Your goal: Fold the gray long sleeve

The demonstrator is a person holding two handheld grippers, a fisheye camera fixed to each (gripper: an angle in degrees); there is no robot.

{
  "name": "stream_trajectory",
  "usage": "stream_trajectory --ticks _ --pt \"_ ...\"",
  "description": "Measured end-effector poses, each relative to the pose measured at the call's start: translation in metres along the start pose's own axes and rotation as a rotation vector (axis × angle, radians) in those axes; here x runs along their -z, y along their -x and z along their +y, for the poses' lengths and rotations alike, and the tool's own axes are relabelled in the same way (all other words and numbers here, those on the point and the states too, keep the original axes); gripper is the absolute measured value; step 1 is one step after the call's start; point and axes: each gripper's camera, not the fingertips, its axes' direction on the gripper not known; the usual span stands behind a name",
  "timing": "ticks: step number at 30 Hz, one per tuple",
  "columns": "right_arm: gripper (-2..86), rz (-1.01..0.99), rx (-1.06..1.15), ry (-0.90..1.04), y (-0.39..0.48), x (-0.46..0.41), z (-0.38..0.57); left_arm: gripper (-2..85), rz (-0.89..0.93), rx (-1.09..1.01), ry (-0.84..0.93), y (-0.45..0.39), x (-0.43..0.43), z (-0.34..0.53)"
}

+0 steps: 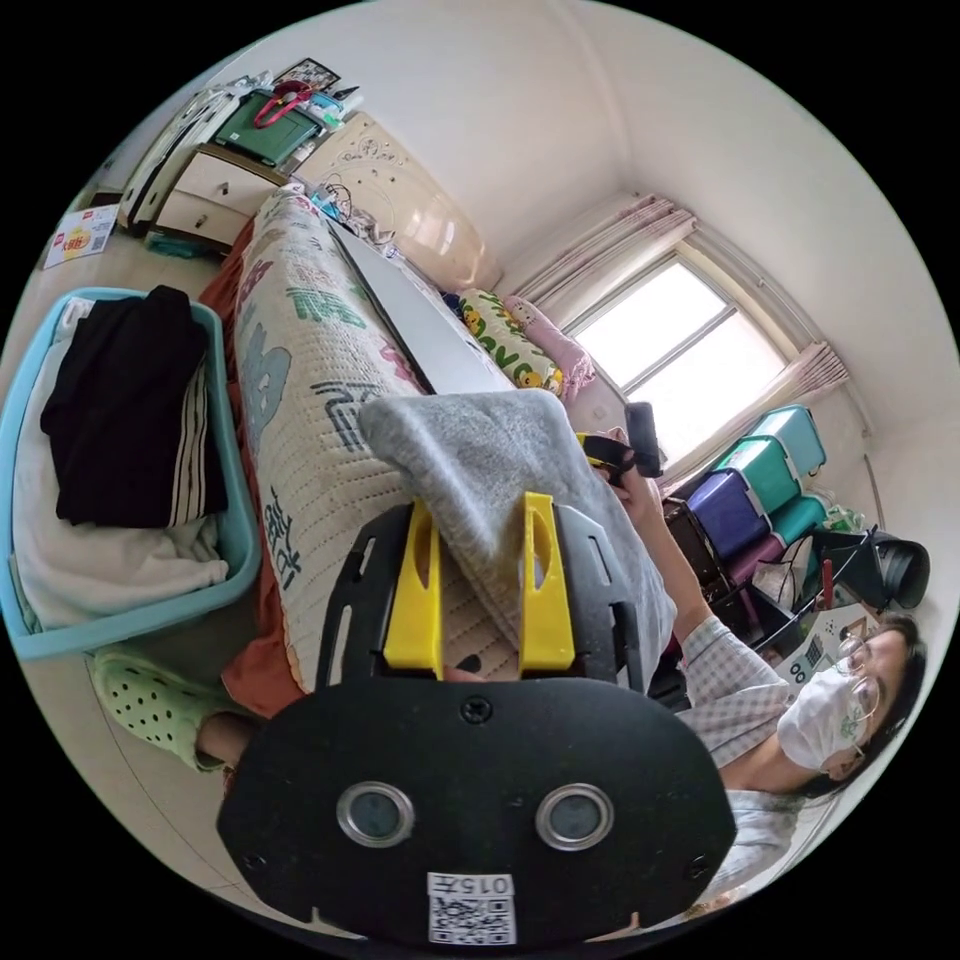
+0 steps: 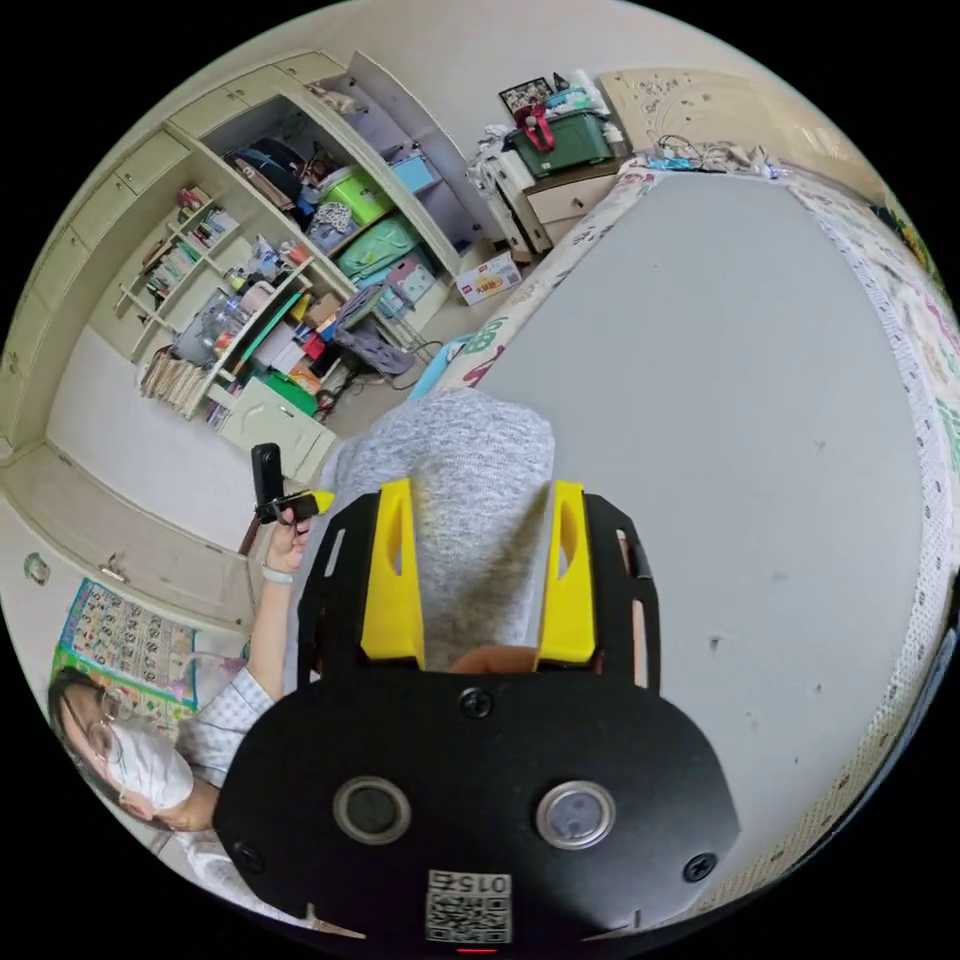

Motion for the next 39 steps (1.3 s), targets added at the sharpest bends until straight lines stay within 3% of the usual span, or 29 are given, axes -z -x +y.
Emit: stream_trajectory --ticks 3,8,14,20,26,31,39 --pt "14.4 -0.027 -0.002 0.002 -0.008 0.01 0.013 7.4 0.001 -0.026 -0.01 0.013 0.034 -0.043" --pt "10.8 0.002 0.119 -0.168 0.015 0.044 0.064 6.1 -0.038 -0.175 -0.071 -0.02 0.103 -0.121" --pt "9.9 -0.132 0.269 -0.489 0.047 0.15 0.169 4.8 -0.028 -0.511 -0.16 -0.171 0.188 -0.213" --pt "9.6 -0.084 0.355 -0.75 0.07 0.261 0.298 3.5 0.033 -0.744 -0.21 -0.325 0.205 -0.305" --pt "9.6 0.142 0.378 -0.944 0.075 0.372 0.402 3.3 0.112 -0.875 -0.205 -0.436 0.143 -0.42" --pt "9.4 0.378 0.292 -1.044 0.067 0.455 0.462 3.9 0.285 -0.883 -0.159 -0.493 0.042 -0.544" --pt "9.6 0.695 0.149 -0.989 0.024 0.528 0.441 5.2 0.417 -0.74 -0.112 -0.519 -0.1 -0.758"
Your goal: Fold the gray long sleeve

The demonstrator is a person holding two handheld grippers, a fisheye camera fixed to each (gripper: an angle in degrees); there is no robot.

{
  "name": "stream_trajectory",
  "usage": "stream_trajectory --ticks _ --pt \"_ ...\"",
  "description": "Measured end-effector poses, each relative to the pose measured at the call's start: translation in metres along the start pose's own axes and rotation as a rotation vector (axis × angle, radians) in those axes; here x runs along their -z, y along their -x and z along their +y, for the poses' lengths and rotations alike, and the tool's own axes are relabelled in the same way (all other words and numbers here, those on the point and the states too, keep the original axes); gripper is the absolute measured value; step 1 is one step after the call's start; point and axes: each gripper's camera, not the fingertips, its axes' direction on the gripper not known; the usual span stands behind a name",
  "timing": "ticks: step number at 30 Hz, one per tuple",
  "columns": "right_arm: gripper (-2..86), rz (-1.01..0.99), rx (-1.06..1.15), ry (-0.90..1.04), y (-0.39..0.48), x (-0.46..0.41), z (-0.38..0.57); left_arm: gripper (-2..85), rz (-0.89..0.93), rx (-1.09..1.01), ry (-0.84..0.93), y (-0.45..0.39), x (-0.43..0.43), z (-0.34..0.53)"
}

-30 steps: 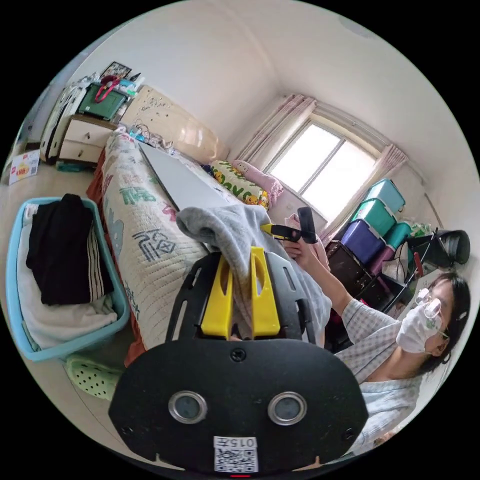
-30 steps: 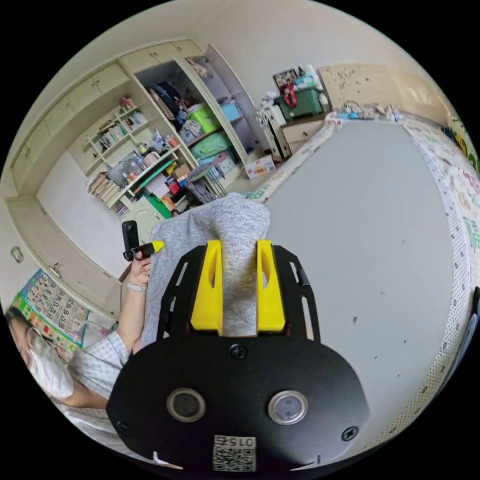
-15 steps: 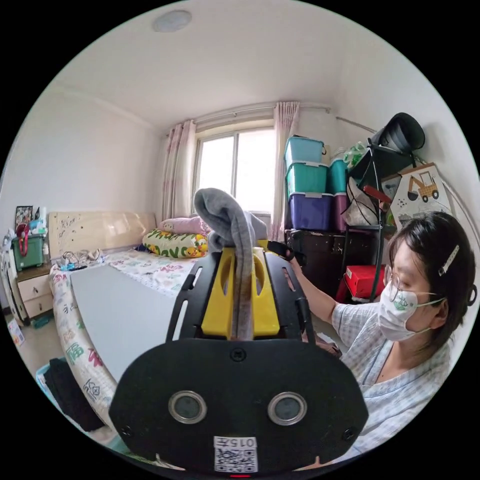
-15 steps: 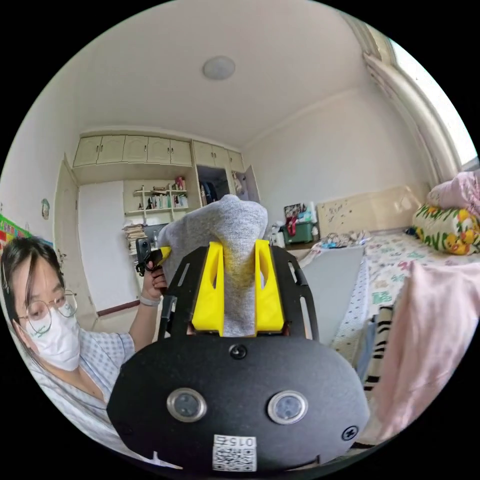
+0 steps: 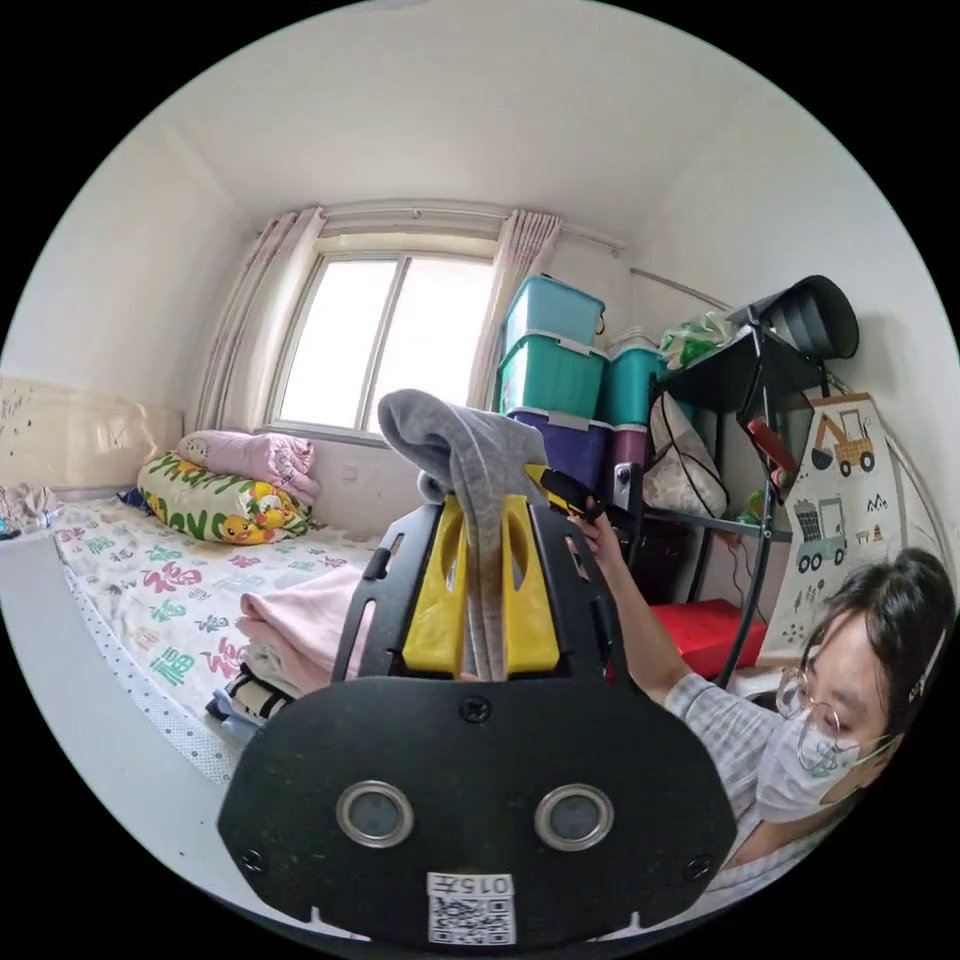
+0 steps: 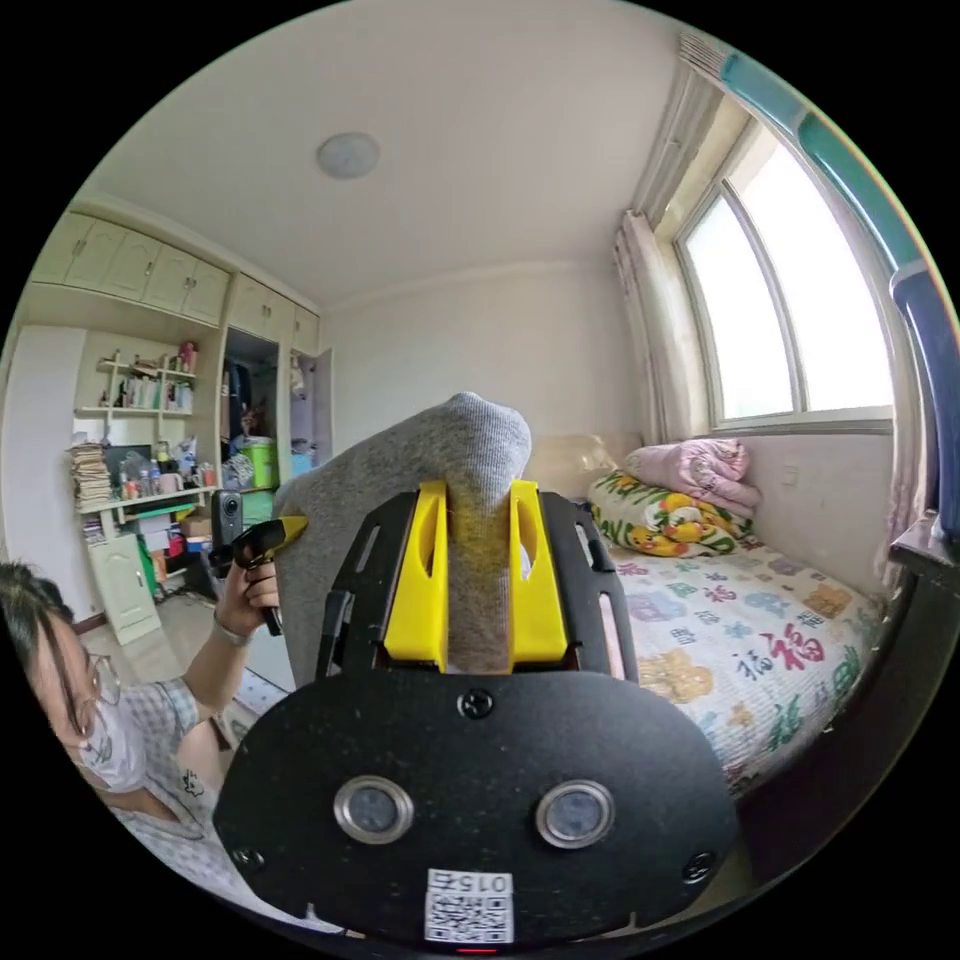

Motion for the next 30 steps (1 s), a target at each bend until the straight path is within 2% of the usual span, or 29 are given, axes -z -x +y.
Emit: stream_trajectory --ticks 2,5,7,8,10,12,17,20,22,24,26,28,30 --pt "10.0 0.098 0.022 0.068 -0.018 -0.041 0.0 5.6 -0.033 0.072 0.018 0.068 -0.03 -0.019" --pt "9.0 0.297 -0.022 0.291 -0.055 -0.143 0.021 6.2 -0.182 0.225 0.143 0.209 -0.091 -0.027" --pt "2.7 0.548 0.023 0.372 -0.064 -0.222 0.057 6.8 -0.338 0.351 0.375 0.323 -0.145 -0.009" --pt "0.8 0.601 0.046 0.389 -0.064 -0.241 0.067 7.0 -0.335 0.376 0.398 0.345 -0.15 -0.005" --pt "-0.4 0.695 0.195 0.591 -0.064 -0.318 0.105 6.7 -0.186 0.493 0.275 0.404 -0.135 -0.007" --pt "-0.8 0.833 0.367 0.616 -0.055 -0.349 0.122 6.5 -0.131 0.506 0.273 0.428 -0.134 -0.027" --pt "-1.0 0.716 0.256 0.56 -0.079 -0.348 0.115 6.6 -0.178 0.415 0.311 0.43 -0.132 -0.106" --pt "-1.0 0.776 0.182 0.385 -0.082 -0.318 0.104 7.3 -0.258 0.339 0.323 0.402 -0.124 -0.162" --pt "-1.0 0.744 0.145 0.209 -0.076 -0.265 0.098 7.6 -0.346 0.233 0.335 0.362 -0.106 -0.212" --pt "-1.0 0.695 0.167 0.139 -0.065 -0.221 0.108 7.4 -0.404 0.143 0.318 0.323 -0.085 -0.247" --pt "-0.9 0.63 0.172 0.141 -0.055 -0.181 0.132 7.3 -0.406 0.062 0.283 0.279 -0.063 -0.277" --pt "-0.6 0.519 0.16 0.238 -0.047 -0.142 0.188 6.8 -0.314 -0.051 0.273 0.215 -0.046 -0.305" --pt "0.0 0.493 0.095 0.328 -0.05 -0.126 0.243 6.6 -0.225 -0.105 0.284 0.166 -0.041 -0.313"
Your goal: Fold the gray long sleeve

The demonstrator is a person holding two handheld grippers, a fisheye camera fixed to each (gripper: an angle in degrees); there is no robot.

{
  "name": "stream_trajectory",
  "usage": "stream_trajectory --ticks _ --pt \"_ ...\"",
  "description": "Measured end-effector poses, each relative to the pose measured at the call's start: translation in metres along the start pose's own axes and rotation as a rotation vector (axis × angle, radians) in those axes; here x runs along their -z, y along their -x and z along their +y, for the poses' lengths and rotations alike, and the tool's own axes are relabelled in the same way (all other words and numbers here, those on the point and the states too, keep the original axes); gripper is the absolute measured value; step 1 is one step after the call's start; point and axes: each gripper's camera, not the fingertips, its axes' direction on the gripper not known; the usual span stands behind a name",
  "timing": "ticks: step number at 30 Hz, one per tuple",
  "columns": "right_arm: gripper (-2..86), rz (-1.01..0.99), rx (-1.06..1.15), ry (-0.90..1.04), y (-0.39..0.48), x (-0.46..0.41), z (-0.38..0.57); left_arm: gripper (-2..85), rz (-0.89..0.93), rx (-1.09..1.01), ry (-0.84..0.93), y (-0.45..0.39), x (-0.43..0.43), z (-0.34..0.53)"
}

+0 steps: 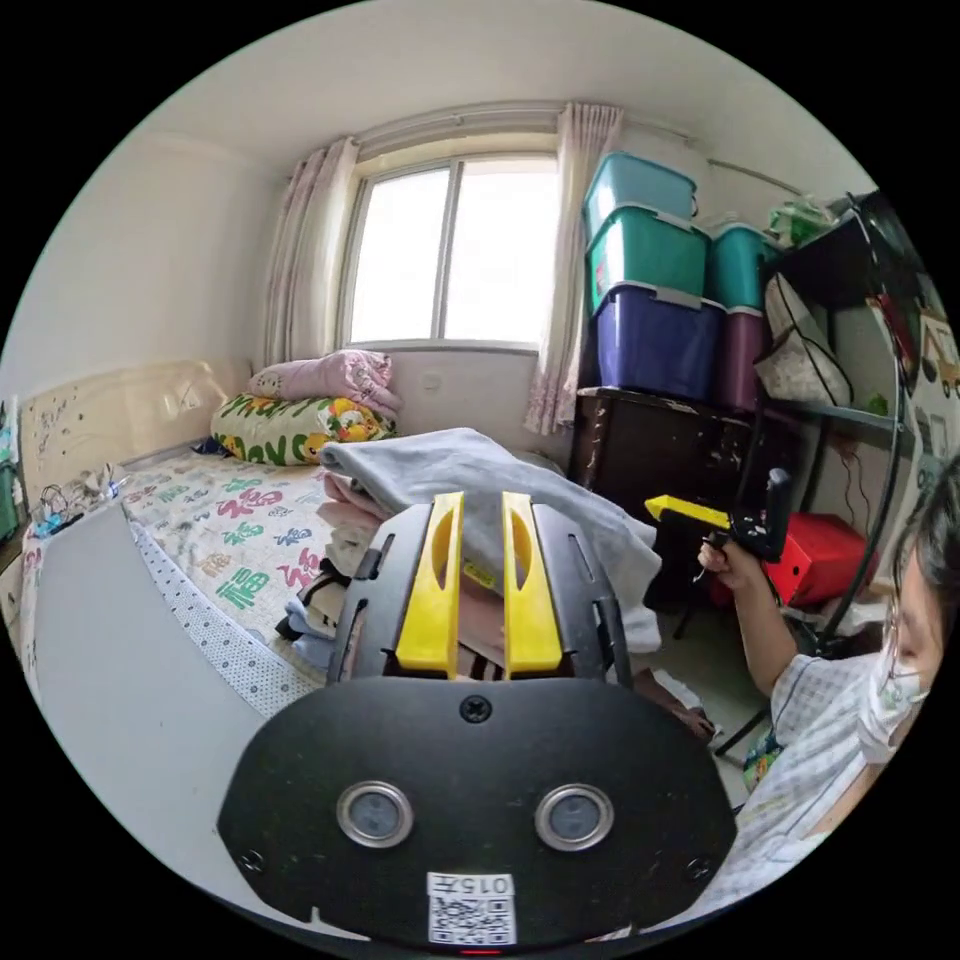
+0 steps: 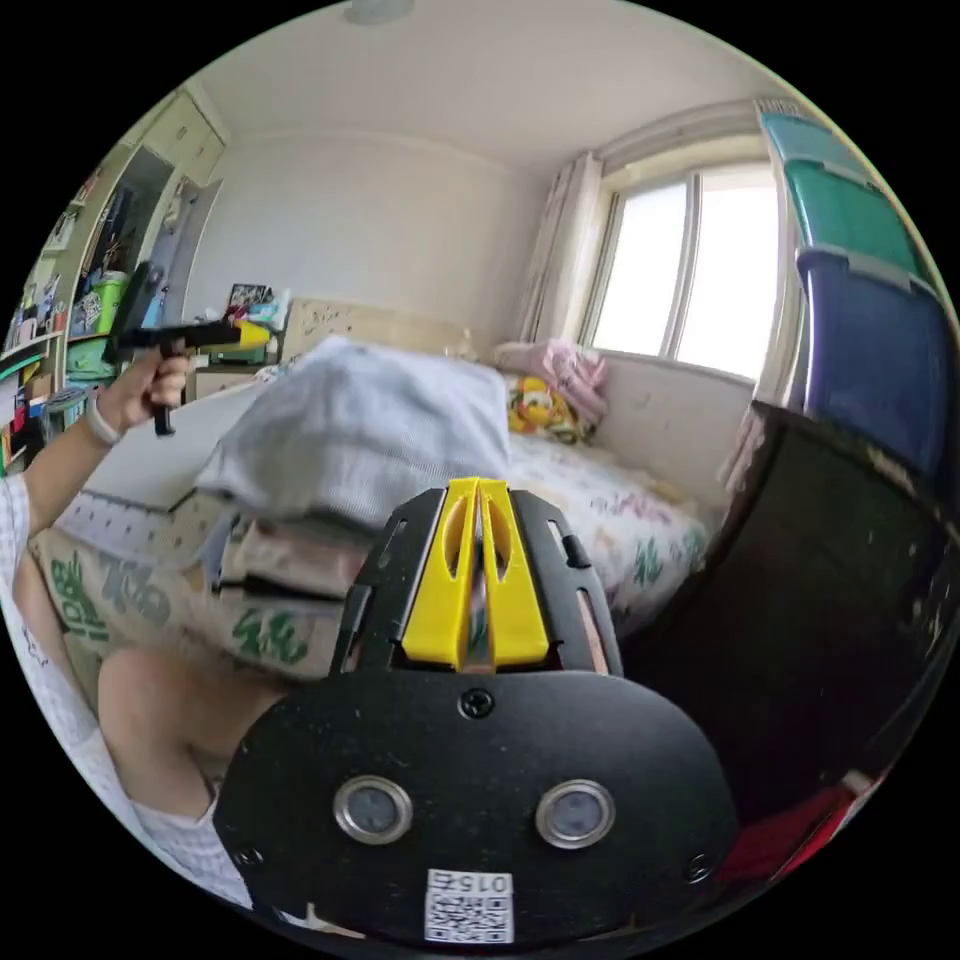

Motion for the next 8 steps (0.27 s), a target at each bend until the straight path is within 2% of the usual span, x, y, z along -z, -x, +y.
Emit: stream_trajectory --ticks 2,5,7,8 --pt "2.3 0.008 -0.087 0.104 -0.005 -0.019 0.061 6.5 0.103 -0.053 0.03 -0.045 0.004 -0.004" --pt "8.6 0.017 -0.349 0.351 -0.028 -0.072 0.16 7.1 0.274 -0.12 0.142 -0.118 -0.022 -0.002" --pt "11.9 0.13 -0.522 0.555 -0.051 -0.105 0.225 8.5 0.388 -0.159 0.278 -0.177 -0.066 0.003" --pt "12.3 0.165 -0.567 0.579 -0.057 -0.108 0.24 8.8 0.412 -0.166 0.315 -0.191 -0.078 0.004"
